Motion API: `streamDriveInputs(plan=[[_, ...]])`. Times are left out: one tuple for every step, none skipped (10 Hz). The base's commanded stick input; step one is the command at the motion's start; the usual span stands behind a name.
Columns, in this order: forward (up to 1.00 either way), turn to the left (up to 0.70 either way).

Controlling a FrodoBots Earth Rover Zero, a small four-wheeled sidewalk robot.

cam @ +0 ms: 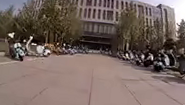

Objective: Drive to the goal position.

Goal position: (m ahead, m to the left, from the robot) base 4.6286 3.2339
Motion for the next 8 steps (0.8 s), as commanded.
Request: streamDriveInputs(plan=[[1.00, 0.00], [1.00, 0.00], [1.00, 0.00], [1.00, 0.00], [1.00, 0.00], [1.00, 0.00], [1.00, 0.00], [1.00, 0.00]])
